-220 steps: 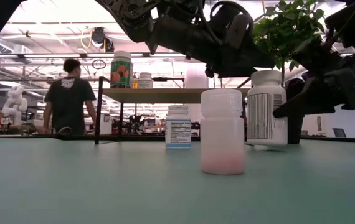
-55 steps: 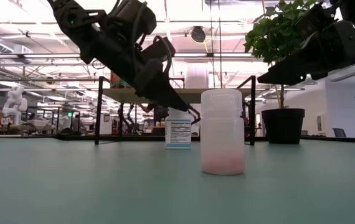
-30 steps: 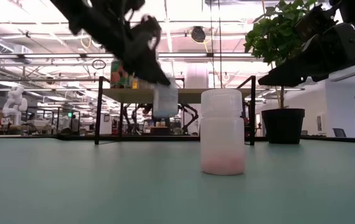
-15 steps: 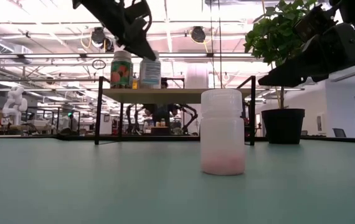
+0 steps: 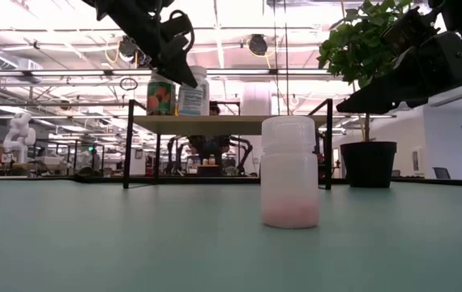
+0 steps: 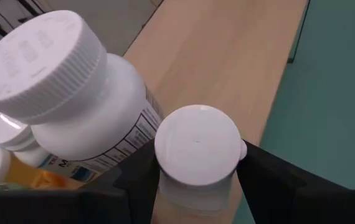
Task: Pick and place medicine bottles onto shelf by color
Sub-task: Put the top blue bottle on the shelf
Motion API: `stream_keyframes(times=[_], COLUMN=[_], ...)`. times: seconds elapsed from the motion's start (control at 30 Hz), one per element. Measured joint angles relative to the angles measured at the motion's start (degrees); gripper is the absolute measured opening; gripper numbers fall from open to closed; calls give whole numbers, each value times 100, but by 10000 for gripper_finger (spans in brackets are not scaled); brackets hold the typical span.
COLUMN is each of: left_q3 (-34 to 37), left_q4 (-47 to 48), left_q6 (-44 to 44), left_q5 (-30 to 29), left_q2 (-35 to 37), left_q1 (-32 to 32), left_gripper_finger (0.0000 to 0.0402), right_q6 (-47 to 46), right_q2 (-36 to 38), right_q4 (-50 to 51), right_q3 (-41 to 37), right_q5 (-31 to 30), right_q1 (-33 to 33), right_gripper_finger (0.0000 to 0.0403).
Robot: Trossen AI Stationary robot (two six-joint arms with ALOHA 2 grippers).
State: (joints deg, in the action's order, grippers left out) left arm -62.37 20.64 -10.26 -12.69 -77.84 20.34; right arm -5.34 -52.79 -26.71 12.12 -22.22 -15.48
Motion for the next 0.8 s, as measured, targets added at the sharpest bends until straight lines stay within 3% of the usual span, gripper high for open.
stream_keyframes(times=[0.27, 0.8], left_q3=[0, 0], left_q4=[-19, -27], left_q6=[-13, -116], left_q5=[29, -205], left_q2=[0, -16], left_q1=[-4, -5], left_gripper_finger=[205, 281], right_q6=[-1, -1], right_q2=[-1, -1], right_q4=[-1, -1], right_q3=[0, 0], right_q5=[0, 2], right_q1=[2, -1], right_gripper_finger=[334, 334])
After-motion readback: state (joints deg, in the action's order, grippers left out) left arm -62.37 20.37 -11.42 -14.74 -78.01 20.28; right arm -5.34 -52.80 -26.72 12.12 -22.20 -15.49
